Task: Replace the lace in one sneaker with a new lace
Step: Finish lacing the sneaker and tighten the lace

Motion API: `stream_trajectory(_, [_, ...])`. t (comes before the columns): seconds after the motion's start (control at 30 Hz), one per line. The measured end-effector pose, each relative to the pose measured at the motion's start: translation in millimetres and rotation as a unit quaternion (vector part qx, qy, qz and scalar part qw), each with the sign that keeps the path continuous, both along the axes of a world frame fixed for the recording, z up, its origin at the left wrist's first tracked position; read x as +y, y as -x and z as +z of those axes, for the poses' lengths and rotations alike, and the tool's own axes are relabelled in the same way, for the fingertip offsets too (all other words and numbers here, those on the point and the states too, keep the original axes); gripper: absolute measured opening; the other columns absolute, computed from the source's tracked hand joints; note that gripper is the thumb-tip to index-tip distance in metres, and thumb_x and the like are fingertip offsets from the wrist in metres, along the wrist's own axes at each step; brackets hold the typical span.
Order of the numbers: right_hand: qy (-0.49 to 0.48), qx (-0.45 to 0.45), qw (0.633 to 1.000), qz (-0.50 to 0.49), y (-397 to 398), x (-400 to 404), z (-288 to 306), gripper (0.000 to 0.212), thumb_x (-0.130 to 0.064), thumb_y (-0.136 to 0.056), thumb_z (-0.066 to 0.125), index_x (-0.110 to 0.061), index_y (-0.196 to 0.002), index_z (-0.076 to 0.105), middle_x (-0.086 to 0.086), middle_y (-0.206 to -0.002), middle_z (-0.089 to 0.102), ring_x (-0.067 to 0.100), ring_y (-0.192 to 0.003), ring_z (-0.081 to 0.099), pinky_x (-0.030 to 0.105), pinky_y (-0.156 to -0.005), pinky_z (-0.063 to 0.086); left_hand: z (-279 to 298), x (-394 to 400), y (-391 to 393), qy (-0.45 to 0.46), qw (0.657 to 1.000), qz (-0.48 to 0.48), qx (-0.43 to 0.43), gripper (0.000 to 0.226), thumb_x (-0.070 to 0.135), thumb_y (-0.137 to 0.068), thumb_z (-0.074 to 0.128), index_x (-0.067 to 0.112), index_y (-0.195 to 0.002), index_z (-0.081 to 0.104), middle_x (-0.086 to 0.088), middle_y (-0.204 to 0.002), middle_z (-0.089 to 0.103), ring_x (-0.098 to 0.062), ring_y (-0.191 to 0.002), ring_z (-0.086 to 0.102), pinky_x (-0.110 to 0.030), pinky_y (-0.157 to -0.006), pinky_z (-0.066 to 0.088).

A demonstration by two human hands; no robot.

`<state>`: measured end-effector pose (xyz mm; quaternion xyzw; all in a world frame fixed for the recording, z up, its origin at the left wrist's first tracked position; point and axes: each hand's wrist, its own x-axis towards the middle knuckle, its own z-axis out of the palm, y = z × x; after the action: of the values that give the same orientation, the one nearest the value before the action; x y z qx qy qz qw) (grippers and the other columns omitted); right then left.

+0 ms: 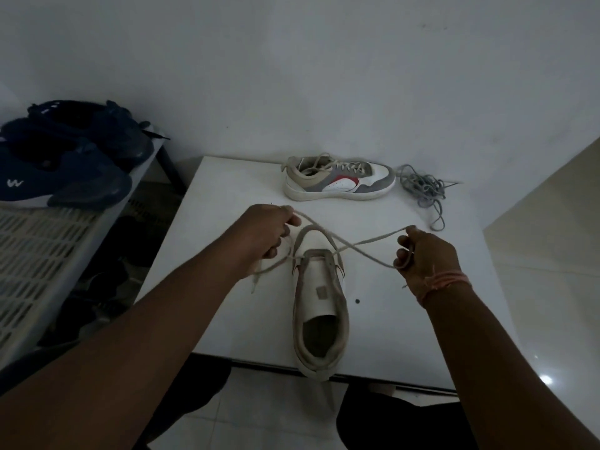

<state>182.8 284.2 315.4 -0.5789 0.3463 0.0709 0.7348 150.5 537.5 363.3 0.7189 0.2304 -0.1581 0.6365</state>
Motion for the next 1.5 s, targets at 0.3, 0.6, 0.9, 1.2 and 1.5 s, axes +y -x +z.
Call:
stream_trajectory(0.3, [0.528,-0.070,0.806,0.259,24.5,34.3,-2.4,0.060,-0.041,-0.094,0.063,-0.013,-0.144,0.044,0.015,-0.144,0.047,0.037,-0.133,0.043,0.050,-0.110,0.035,-18.1,-15.9,12.7,-0.316,0.934,-0.166,-0.033,0.026,0.028,-0.100,0.054,0.007,-0.105,0.068,-0.010,-0.102,0.068,-0.025,-0.094,0.064,-0.033,-0.077,0.047])
stream_trajectory(0.6, [0.429,-0.178,0.797,0.385,18.0,80.8,-14.8,0.044,-0.027,-0.100,0.056,-0.021,-0.142,0.048,0.007,-0.141,0.056,0.023,-0.127,0.054,0.041,-0.109,0.042,-27.6,-28.8,21.9,-0.308,0.933,-0.185,-0.006,0.028,0.039,-0.090,0.070,0.011,-0.094,0.069,-0.006,-0.084,0.072,-0.019,-0.076,0.069,-0.035,-0.074,0.057])
stream_trajectory(0.9, [0.408,-0.190,0.846,0.285,16.3,83.8,-13.3,0.024,-0.013,-0.094,0.064,-0.021,-0.117,0.064,-0.005,-0.100,0.065,0.010,-0.089,0.062,0.029,-0.086,0.054,-44.7,-15.3,21.9,-0.272,0.957,-0.099,-0.027,0.016,0.026,-0.072,0.082,0.013,-0.081,0.078,-0.006,-0.073,0.074,-0.024,-0.069,0.074,-0.042,-0.070,0.064])
stream_trajectory(1.2, [0.476,-0.201,0.712,0.476,20.9,57.6,16.5,0.008,-0.016,-0.090,0.058,-0.023,-0.092,0.061,-0.008,-0.086,0.065,0.015,-0.081,0.061,0.028,-0.072,0.052,-42.5,-8.0,19.1,-0.141,0.989,-0.048,0.001,0.008,-0.001,-0.075,0.080,0.000,-0.083,0.079,-0.020,-0.075,0.074,-0.033,-0.066,0.074,-0.048,-0.064,0.064])
stream_trajectory(1.5, [0.441,-0.095,0.780,0.434,19.1,77.0,-9.0,0.044,-0.051,-0.090,0.064,-0.019,-0.119,0.058,0.005,-0.097,0.070,0.020,-0.083,0.067,0.038,-0.082,0.057,-43.5,-7.4,18.6,-0.111,0.993,-0.035,0.018,0.011,0.002,-0.075,0.082,-0.001,-0.084,0.077,-0.022,-0.078,0.073,-0.034,-0.069,0.075,-0.048,-0.066,0.064])
